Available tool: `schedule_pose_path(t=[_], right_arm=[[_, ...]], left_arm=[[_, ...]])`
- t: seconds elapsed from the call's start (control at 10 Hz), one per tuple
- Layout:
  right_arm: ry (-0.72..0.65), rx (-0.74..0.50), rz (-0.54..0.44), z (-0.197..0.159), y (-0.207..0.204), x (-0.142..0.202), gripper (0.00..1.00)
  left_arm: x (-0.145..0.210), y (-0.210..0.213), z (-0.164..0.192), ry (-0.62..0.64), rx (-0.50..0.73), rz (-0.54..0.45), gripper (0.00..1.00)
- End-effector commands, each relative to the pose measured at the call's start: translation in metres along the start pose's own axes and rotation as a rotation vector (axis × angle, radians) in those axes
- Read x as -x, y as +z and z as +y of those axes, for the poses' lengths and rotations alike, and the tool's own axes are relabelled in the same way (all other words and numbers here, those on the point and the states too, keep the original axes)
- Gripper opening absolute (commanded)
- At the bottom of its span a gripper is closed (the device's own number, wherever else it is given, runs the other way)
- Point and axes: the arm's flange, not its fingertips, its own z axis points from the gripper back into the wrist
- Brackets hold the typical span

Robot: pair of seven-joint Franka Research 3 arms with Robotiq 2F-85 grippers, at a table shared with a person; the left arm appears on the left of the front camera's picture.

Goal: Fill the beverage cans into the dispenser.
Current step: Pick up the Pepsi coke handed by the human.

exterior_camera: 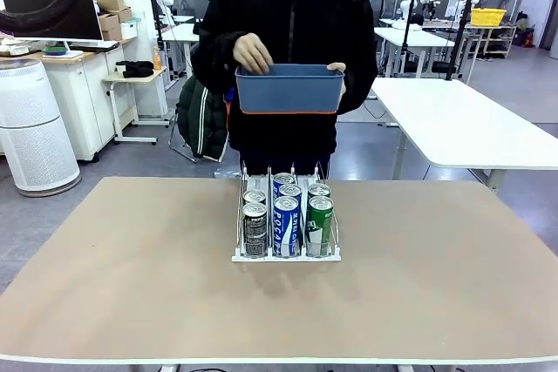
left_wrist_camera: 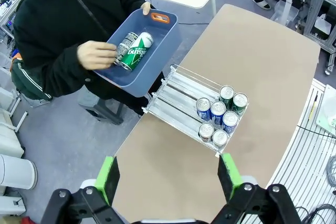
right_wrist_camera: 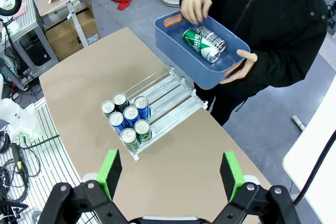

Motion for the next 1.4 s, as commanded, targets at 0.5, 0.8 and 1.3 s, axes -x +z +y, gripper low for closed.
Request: schedule_pose_path(t=[0.5,0.8,1.3], right_arm=[[-0.002,-0.001,0.000,0.0004,-0.0003,0.0001,1.00],[-0.002,-0.001,0.000,0.0004,-0.0003,0.0001,1.00],[-0.002,-0.001,0.000,0.0004,-0.0003,0.0001,1.00]], left_arm=[[0.0010,0.0002,-0.0002,0.008,0.011,-0.018,1.00],[0.0010,0.0002,-0.0002,0.008,0.011,-0.018,1.00],[0.0010,0.0002,-0.0002,0.008,0.011,-0.018,1.00]])
